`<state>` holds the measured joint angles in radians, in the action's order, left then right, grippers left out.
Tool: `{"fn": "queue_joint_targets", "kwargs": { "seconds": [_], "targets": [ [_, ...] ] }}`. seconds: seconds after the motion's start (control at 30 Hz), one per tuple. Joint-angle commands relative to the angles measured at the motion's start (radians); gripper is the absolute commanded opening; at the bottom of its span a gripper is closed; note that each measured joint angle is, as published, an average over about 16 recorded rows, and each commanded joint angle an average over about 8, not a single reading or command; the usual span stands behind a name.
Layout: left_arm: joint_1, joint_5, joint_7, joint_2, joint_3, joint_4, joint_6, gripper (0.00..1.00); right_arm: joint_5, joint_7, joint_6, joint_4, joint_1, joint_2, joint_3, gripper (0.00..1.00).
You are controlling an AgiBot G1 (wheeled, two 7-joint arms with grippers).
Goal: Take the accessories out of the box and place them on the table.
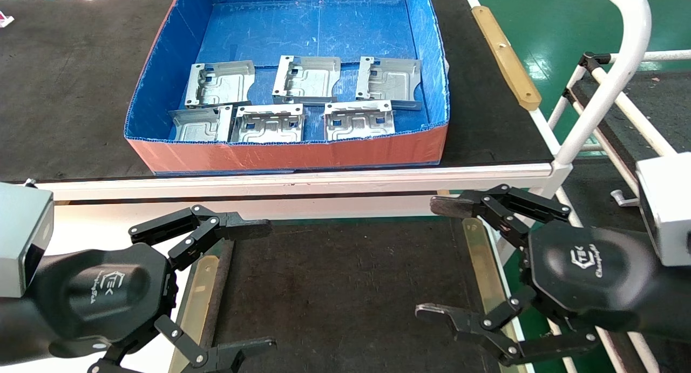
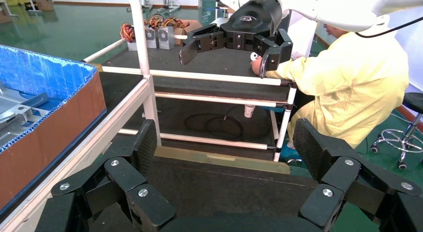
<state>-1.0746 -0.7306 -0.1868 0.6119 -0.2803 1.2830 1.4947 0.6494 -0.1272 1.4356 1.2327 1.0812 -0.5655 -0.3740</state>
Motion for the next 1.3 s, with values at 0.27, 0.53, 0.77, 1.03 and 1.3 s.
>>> {"fn": "queue_joint_targets", "kwargs": {
  "seconds": [0.27,0.53,0.77,1.03,1.3],
  "targets": [
    [0.0,0.0,0.0,0.0,0.0,0.0,0.0,1.0,0.0,0.0,0.0,0.0,0.0,0.0,0.0,1.0],
    [0.0,0.0,0.0,0.0,0.0,0.0,0.0,1.0,0.0,0.0,0.0,0.0,0.0,0.0,0.0,1.0],
    [0.0,0.0,0.0,0.0,0.0,0.0,0.0,1.0,0.0,0.0,0.0,0.0,0.0,0.0,0.0,1.0],
    [-0.003,-0.007,0.002,0.004,-0.001,0.0,-0.01,1.0,0.0,0.0,0.0,0.0,0.0,0.0,0.0,1.0],
    [-0.052,-0.09,-0.006,0.052,-0.017,-0.022,-0.128,1.0,0.0,0.0,0.0,0.0,0.0,0.0,0.0,1.0]
  ]
}}
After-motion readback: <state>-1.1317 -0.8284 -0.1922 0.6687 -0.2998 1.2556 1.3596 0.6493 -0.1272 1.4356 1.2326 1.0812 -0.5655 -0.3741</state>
